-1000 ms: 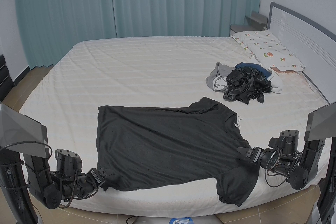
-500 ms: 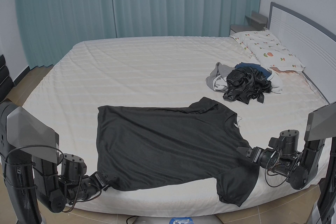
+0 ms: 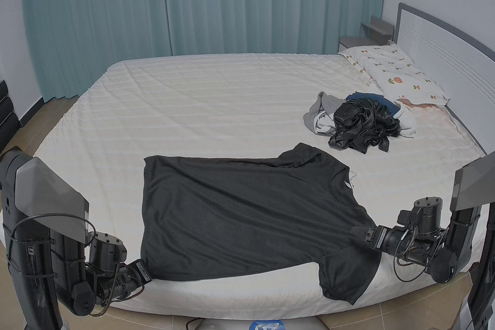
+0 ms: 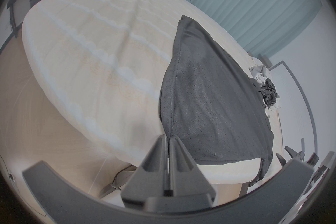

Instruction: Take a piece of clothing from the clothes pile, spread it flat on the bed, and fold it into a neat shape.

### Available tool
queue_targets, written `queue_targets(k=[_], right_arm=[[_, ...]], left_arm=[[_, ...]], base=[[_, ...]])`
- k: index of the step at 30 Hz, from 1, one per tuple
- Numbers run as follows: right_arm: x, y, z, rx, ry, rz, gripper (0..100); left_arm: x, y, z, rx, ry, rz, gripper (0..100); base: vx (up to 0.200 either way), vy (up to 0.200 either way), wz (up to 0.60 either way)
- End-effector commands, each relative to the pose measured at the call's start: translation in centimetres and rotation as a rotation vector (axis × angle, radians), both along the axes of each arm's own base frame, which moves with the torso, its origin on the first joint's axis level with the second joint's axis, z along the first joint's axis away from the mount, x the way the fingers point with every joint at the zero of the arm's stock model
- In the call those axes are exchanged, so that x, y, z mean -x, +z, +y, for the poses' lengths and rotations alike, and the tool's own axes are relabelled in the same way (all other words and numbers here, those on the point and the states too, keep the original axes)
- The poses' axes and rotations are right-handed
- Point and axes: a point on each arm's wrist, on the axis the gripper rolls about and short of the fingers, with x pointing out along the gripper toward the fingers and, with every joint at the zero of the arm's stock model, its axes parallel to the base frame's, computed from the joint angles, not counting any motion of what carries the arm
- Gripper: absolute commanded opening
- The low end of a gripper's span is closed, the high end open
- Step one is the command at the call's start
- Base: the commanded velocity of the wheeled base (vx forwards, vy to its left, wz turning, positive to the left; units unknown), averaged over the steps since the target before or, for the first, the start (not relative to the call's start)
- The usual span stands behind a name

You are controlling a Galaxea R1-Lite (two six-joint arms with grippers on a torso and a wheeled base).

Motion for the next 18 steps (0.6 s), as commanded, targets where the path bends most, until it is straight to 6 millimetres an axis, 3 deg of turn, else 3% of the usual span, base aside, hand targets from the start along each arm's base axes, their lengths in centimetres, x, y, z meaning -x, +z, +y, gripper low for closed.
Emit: queue_targets(k=[1,18], right_arm=[[0.5,-0.6,-0.2,0.006,0.012,0.040,100],[0.7,-2.2,-1.1,0.050,0.015,0.149,100]], left_arm=[[0.4,0.2,0.2,-0.021,0.007,0.002,0],[0.3,0.0,0.8,-0.040,0.018,0.011,0]], base=[[0.000,0.000,0.00],[0.000,0.000,0.00]])
